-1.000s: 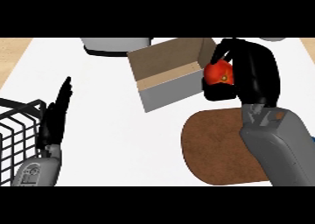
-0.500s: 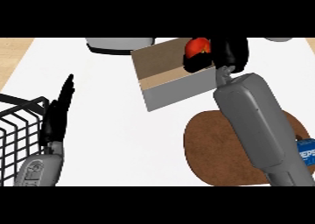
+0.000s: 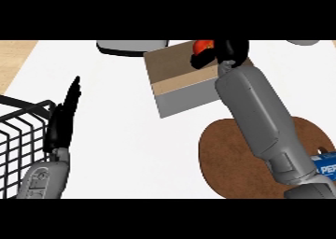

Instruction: Pick the tomato from the cutting board and place it in the cardboard box

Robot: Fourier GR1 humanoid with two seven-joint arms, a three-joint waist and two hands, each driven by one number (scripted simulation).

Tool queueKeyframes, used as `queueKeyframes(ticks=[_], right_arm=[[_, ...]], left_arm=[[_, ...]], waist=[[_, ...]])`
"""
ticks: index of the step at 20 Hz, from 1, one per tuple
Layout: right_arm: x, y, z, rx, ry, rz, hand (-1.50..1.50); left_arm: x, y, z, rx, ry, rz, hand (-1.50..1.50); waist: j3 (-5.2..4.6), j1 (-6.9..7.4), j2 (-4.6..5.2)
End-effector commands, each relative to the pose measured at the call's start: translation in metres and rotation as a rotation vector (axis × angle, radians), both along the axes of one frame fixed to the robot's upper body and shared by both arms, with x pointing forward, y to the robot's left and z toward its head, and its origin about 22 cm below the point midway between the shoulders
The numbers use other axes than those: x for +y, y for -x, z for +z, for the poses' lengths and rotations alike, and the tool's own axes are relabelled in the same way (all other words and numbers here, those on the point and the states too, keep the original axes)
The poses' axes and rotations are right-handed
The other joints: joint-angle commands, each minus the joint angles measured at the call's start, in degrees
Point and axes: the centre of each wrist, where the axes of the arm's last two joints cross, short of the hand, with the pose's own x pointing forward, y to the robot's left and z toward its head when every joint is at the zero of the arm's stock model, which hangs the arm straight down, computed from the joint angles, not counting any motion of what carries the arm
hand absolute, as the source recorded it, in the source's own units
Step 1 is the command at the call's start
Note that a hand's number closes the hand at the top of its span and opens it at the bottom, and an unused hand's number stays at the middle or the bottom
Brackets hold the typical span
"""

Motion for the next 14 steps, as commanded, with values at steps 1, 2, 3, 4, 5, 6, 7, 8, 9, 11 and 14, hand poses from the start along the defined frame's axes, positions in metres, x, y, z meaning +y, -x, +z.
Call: queueKeyframes(ticks=[1, 2, 3, 4, 5, 6, 7, 8, 9, 11, 14], right_arm=[[-0.002, -0.01, -0.023, 0.067, -0.111, -0.058, -1.5], [-0.002, -0.011, -0.024, 0.087, -0.122, -0.061, -1.5], [-0.008, -0.014, -0.026, 0.081, -0.121, -0.074, -1.5], [0.001, -0.014, -0.029, 0.091, -0.124, -0.065, -1.5], [0.014, -0.014, -0.025, 0.094, -0.145, -0.028, -1.5], [-0.001, -0.018, -0.026, 0.067, -0.161, -0.048, -1.5], [-0.001, -0.018, -0.03, 0.044, -0.172, -0.037, -1.5], [-0.023, -0.023, -0.027, 0.029, -0.172, -0.035, -1.5], [0.009, -0.017, -0.032, 0.0, -0.169, -0.023, -1.5], [0.008, -0.017, -0.033, -0.074, -0.182, -0.016, -1.5], [0.003, -0.021, -0.021, -0.21, -0.22, -0.023, -1.5]], left_arm=[[0.058, 0.006, 0.008, 0.037, -0.142, 0.047, 0.0], [0.063, 0.011, 0.008, 0.033, -0.154, 0.059, 0.0], [0.065, 0.006, 0.011, 0.04, -0.153, 0.044, 0.0], [0.059, 0.013, -0.003, 0.06, -0.151, 0.043, 0.0], [0.055, -0.005, 0.014, 0.03, -0.162, 0.072, 0.0], [0.054, 0.006, 0.004, 0.035, -0.157, 0.036, 0.0], [0.055, 0.01, 0.002, 0.038, -0.161, 0.052, 0.0], [0.064, 0.015, -0.004, 0.043, -0.153, 0.05, 0.0], [0.061, 0.007, 0.006, 0.048, -0.157, 0.037, 0.0], [0.062, 0.008, 0.004, 0.056, -0.15, 0.049, 0.0], [0.054, 0.006, -0.002, 0.048, -0.146, 0.053, 0.0]], waist=[[-0.33, 1.22, 0.49], [-0.35, 1.12, 0.23], [-0.34, 1.95, 0.88], [-0.37, 1.95, 0.77], [-0.34, 1.1, 0.64], [-0.34, 1.79, 0.84], [-0.32, 1.38, 0.46], [-0.34, 1.23, 0.55], [-0.34, 1.96, 0.65], [-0.33, 1.18, 0.4], [-0.32, 0.56, 0.42]])
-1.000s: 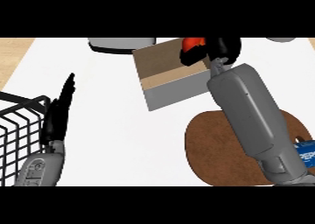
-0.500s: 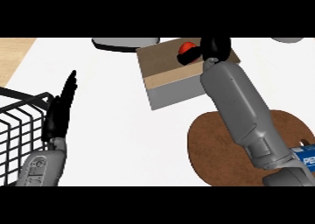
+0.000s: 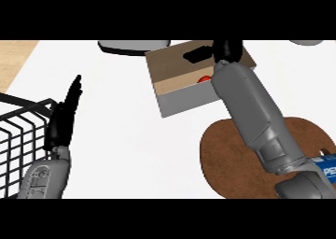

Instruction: Pick the tomato from the cutting board and place it in the cardboard box

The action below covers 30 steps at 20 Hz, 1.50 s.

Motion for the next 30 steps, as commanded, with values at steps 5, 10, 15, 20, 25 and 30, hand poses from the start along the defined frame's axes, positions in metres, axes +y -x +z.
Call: queueKeyframes(ticks=[5, 10, 15, 20, 25, 30], right_arm=[[-0.012, -0.003, 0.003, -0.228, -0.187, -0.087, -1.5], [-0.056, -0.006, 0.011, -0.289, -0.27, -0.054, -1.5], [-0.104, 0.0, 0.008, -0.274, -0.288, -0.089, -1.5], [-0.15, 0.019, -0.016, -0.257, -0.285, -0.131, -1.5], [-0.208, 0.053, -0.027, -0.247, -0.244, -0.082, -1.5], [-0.238, 0.084, -0.026, -0.159, -0.204, -0.042, -1.5]], left_arm=[[0.076, 0.023, -0.007, 0.051, -0.151, 0.084, 0.0], [0.088, 0.02, -0.001, 0.067, -0.155, 0.125, 0.0], [0.098, 0.037, -0.002, 0.078, -0.147, 0.152, 0.0], [0.101, 0.046, -0.013, 0.09, -0.163, 0.164, 0.0], [0.102, 0.043, -0.011, 0.084, -0.145, 0.19, 0.0], [0.102, 0.052, -0.013, 0.11, -0.164, 0.198, 0.0]], waist=[[-0.39, -0.71, -0.42], [-0.37, -3.22, -1.12], [-0.44, -4.67, -1.96], [-0.47, -5.66, -2.18], [-0.49, -7.04, -2.43], [-0.54, -7.13, -2.6]])
